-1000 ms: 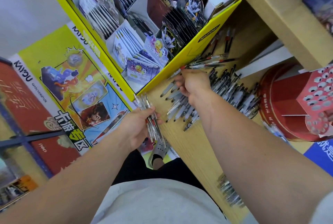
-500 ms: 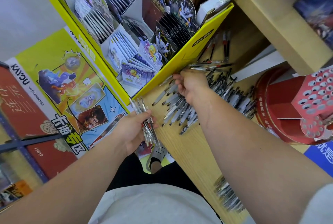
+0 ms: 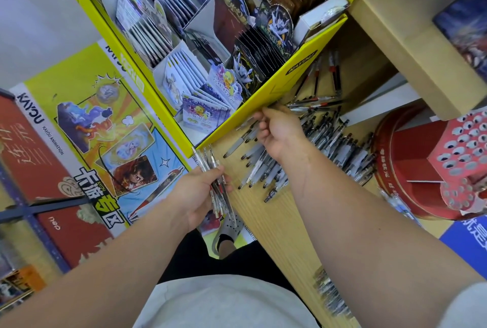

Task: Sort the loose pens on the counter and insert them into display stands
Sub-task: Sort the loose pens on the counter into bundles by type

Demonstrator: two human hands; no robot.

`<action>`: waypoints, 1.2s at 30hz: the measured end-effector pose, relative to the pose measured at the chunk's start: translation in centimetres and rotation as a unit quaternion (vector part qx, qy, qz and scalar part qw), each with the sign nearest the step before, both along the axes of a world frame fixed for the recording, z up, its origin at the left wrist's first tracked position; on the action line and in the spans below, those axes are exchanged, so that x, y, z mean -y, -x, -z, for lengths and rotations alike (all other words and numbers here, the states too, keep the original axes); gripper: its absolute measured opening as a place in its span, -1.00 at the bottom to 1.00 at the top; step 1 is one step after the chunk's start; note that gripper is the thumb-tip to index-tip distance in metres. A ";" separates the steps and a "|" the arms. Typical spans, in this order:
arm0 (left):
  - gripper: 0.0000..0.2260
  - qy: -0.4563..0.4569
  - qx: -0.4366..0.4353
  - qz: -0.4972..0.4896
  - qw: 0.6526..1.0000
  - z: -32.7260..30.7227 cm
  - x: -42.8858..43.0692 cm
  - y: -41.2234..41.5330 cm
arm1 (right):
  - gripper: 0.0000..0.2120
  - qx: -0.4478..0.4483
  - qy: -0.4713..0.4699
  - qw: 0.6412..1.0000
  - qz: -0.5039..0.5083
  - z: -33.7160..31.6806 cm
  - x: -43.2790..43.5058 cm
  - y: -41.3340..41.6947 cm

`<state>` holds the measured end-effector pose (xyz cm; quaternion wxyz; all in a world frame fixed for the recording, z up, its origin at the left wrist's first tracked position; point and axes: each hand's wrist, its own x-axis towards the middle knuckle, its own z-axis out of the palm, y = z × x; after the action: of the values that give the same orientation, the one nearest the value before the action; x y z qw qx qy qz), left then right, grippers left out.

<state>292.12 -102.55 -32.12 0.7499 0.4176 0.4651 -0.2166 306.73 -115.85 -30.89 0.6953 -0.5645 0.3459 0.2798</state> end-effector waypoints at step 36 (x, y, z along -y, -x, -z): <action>-0.87 0.084 0.085 0.005 0.993 -4.6 7.5 -2.8 | -0.87 0.082 0.040 0.989 -0.112 -6.3 10.0 10.6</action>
<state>294.93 -110.01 -27.51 0.8180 0.3726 0.3775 -0.2225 296.10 -125.89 -24.56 0.6621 -0.6484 0.2332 0.2948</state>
